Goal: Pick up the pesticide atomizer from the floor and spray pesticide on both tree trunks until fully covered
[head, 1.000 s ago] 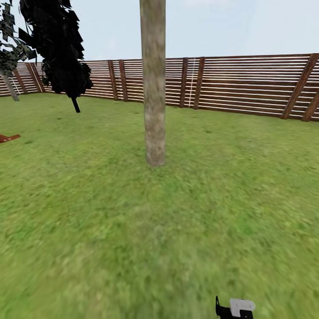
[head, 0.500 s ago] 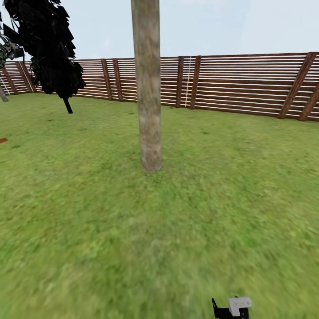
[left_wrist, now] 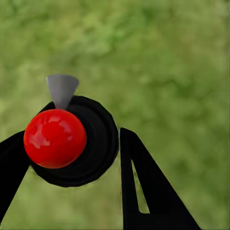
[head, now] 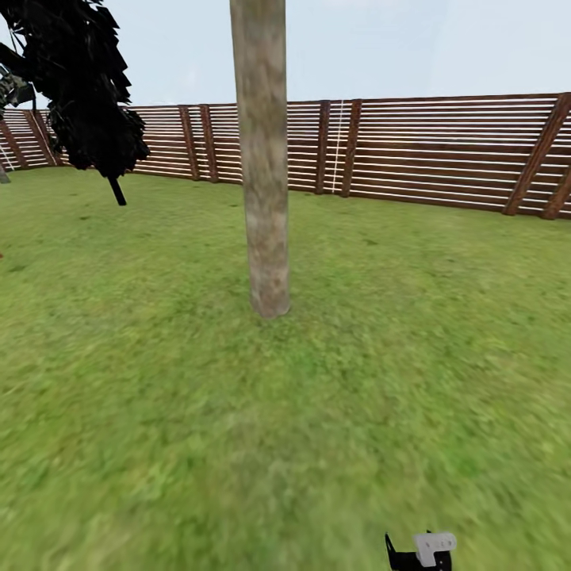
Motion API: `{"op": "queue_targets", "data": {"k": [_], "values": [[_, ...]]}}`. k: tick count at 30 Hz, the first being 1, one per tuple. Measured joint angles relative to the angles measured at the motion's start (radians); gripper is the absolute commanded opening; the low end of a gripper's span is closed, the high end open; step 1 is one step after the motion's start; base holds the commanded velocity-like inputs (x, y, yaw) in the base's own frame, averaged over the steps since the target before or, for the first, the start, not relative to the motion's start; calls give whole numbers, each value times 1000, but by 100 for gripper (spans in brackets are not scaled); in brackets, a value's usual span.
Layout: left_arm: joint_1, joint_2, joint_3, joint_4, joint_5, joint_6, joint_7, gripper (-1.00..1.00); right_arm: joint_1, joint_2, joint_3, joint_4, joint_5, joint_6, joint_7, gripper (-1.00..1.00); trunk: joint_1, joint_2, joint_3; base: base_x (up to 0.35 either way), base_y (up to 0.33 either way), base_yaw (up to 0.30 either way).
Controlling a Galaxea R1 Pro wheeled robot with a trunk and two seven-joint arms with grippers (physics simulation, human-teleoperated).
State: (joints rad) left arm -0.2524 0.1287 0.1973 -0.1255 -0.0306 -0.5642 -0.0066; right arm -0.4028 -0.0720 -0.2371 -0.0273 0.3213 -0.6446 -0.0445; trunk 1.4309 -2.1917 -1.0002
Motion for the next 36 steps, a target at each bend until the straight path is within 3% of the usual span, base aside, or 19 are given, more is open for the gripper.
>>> {"op": "queue_targets", "data": {"k": [5, 29, 36], "values": [[0, 0, 0, 0, 0, 0, 0, -100, 0, -9, 3, 0, 1, 0, 1, 100, 0, 0, 0, 339, 0, 0], [0, -1, 0, 0, 0, 0, 0, -100, 0, -2, 3, 0, 1, -1, 0, 100, 0, 0, 0, 339, 0, 0], [0, -1, -2, 0, 0, -1, -1, -100, 0, -1, 2, -1, -1, -2, -2, 100, 0, 0, 0, 339, 0, 166]]}}
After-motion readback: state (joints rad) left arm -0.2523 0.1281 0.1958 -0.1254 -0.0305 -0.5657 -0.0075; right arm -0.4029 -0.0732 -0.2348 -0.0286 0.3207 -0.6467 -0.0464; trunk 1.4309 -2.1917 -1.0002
